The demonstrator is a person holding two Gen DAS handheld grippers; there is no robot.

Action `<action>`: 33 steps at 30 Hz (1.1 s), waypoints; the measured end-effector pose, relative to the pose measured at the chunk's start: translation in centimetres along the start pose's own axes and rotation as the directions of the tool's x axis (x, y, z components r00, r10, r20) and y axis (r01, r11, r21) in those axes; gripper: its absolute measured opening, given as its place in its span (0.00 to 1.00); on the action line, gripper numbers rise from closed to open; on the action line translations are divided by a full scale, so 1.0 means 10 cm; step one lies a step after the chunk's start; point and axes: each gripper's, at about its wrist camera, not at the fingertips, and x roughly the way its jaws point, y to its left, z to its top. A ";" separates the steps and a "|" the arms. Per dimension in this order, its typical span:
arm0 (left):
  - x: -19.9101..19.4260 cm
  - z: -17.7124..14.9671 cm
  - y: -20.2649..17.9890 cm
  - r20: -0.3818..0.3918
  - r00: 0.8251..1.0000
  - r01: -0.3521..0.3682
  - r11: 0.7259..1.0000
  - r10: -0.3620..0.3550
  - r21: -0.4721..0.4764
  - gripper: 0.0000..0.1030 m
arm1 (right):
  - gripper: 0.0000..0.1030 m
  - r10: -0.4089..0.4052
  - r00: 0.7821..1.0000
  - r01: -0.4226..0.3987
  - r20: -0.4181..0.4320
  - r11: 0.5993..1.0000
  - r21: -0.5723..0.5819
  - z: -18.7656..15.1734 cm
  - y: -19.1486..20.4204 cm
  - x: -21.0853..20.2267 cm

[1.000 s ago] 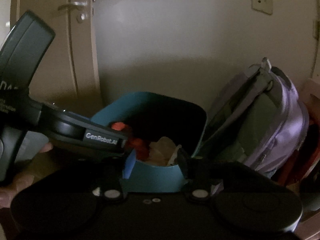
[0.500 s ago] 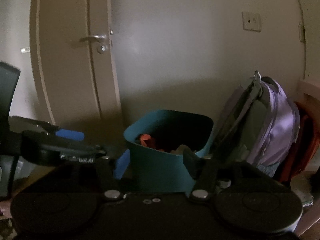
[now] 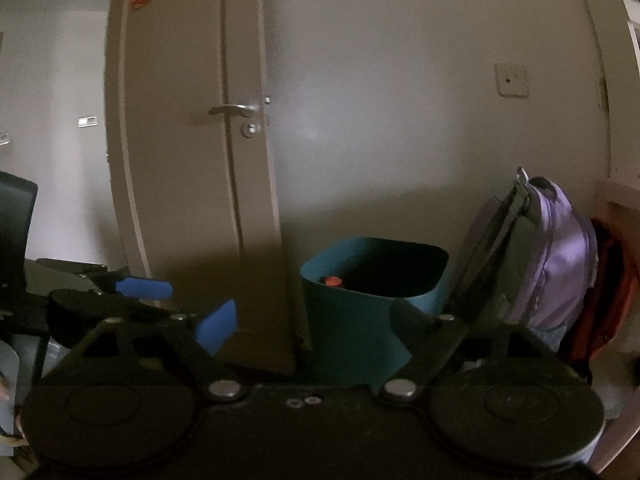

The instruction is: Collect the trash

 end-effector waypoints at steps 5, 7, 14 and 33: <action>-0.16 -0.10 0.01 0.021 1.000 0.010 1.000 -0.009 -0.017 0.96 | 0.96 0.014 1.000 -0.014 0.028 1.000 0.009 -0.05 0.08 -0.11; -0.21 -0.13 0.03 0.023 1.000 0.017 1.000 -0.017 -0.025 0.97 | 1.00 0.011 0.999 -0.012 0.041 1.000 0.008 -0.06 0.09 -0.15; -0.33 -0.17 0.10 0.039 0.998 0.049 0.995 -0.046 -0.087 0.99 | 1.00 0.015 0.997 -0.018 0.073 0.999 0.031 -0.08 0.09 -0.27; -0.44 -0.22 0.11 0.047 0.997 0.061 0.992 -0.057 -0.108 0.99 | 1.00 -0.041 0.995 0.036 0.095 0.998 0.051 -0.17 0.04 -0.35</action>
